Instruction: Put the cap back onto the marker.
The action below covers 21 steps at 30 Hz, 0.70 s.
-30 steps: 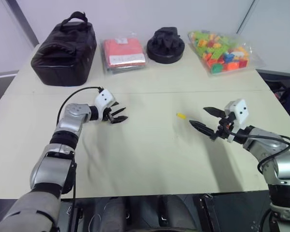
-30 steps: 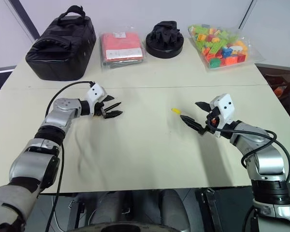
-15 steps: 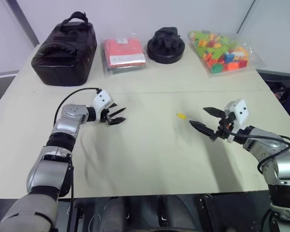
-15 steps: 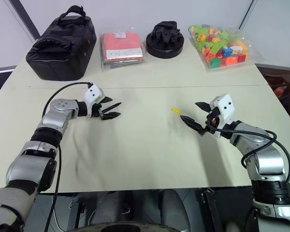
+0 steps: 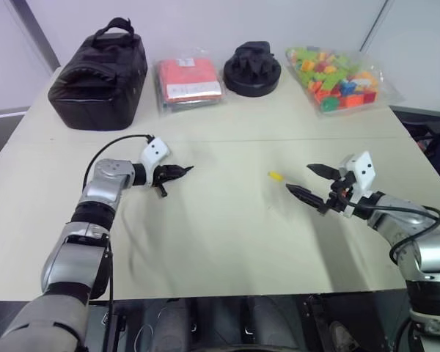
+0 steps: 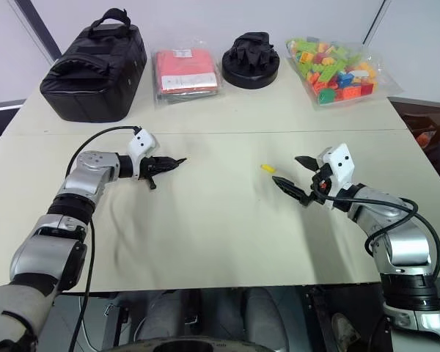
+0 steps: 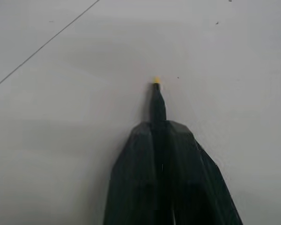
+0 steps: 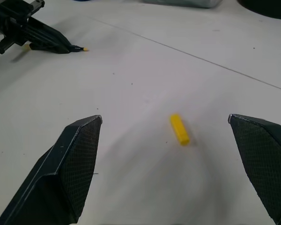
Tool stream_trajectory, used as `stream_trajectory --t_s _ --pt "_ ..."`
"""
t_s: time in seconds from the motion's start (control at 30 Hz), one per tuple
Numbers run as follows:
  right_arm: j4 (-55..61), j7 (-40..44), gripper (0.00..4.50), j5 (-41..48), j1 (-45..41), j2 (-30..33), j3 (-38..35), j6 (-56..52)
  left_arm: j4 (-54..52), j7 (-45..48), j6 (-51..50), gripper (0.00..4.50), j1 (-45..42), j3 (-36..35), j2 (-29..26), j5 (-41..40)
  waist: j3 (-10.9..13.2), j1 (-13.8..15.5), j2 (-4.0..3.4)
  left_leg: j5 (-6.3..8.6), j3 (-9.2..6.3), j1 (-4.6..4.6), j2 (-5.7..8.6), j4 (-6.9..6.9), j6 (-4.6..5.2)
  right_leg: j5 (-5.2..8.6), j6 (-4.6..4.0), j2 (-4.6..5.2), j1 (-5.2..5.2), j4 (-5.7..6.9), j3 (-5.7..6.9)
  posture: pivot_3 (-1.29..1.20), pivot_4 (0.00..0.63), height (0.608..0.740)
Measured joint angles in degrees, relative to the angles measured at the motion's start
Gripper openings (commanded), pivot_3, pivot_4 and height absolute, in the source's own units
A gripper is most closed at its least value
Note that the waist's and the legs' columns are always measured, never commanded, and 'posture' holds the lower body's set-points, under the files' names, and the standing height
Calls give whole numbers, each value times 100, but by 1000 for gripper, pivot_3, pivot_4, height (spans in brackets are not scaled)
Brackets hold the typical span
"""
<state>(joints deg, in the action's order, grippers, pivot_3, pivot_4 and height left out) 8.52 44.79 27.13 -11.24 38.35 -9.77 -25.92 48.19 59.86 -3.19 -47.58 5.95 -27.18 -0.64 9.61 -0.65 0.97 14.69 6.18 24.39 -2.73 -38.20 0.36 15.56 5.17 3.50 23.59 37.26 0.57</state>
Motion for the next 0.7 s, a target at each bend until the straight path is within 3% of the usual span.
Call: stream_trajectory --t_s 0.33,0.47,0.6,0.7 --pt "-161 -93 4500 -63 2 -5 -6 137 73 25 258 17 -55 29 -6 90 0 2 0 0 1 1 1 -1 0 0 0 0 0 0 0 0 150 740" --pt "-958 35 4500 -192 -362 0 -30 500 155 497 355 17 -692 21 -43 39 5 35 8 -1 2 9 5 -8 0 0 0 -1 2 -2 1 0 150 740" --pt "-2066 617 4500 -488 -958 134 168 1010 6 1552 452 17 -1673 20 -137 -172 1 2 1 1 13 3 8 -7 3 0 1 -1 -2 -6 -3 0 150 740" --pt "-2912 899 4500 -707 -1402 118 301 1366 39 2058 667 17 -1824 217 -101 -153 -2 -41 -5 1 16 -2 4 -2 3 1 3 -10 2 -3 -8 0 150 740"
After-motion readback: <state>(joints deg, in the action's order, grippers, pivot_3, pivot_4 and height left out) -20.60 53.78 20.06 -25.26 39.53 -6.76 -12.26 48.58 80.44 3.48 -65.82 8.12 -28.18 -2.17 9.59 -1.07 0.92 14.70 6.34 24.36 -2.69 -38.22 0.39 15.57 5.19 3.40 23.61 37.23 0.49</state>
